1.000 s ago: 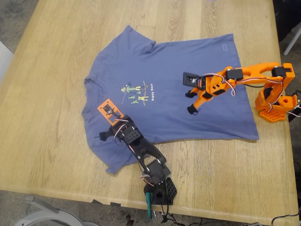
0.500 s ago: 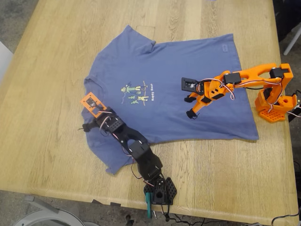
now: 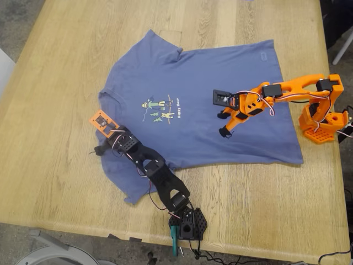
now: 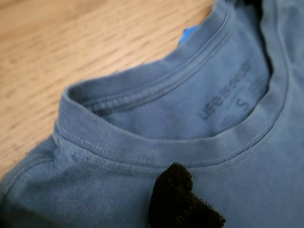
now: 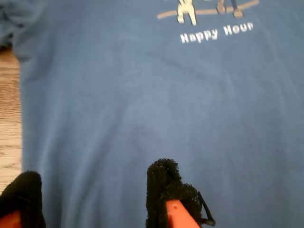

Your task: Fold a T-shirt

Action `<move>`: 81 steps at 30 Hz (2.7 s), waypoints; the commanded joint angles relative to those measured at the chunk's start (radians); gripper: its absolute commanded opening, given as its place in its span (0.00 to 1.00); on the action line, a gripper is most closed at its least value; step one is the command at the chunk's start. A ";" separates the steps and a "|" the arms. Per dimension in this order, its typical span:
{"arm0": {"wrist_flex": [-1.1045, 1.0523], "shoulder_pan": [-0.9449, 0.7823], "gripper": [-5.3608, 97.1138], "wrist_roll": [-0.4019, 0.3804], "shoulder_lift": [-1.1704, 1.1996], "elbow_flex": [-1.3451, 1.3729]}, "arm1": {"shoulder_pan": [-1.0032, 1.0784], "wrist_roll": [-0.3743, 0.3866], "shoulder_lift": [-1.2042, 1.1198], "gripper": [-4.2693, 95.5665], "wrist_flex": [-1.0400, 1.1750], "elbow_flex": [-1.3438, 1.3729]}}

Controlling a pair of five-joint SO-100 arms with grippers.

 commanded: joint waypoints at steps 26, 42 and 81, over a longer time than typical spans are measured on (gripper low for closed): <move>0.391 -0.003 0.45 -0.052 -0.273 -0.426 | 0.003 0.071 0.143 0.36 0.008 0.129; 0.456 0.041 0.22 -0.048 -0.313 -0.419 | 0.006 0.110 0.140 0.34 -0.061 0.186; 0.402 0.094 0.05 -0.086 -0.365 -0.420 | 0.021 0.178 -0.255 0.38 -0.345 0.009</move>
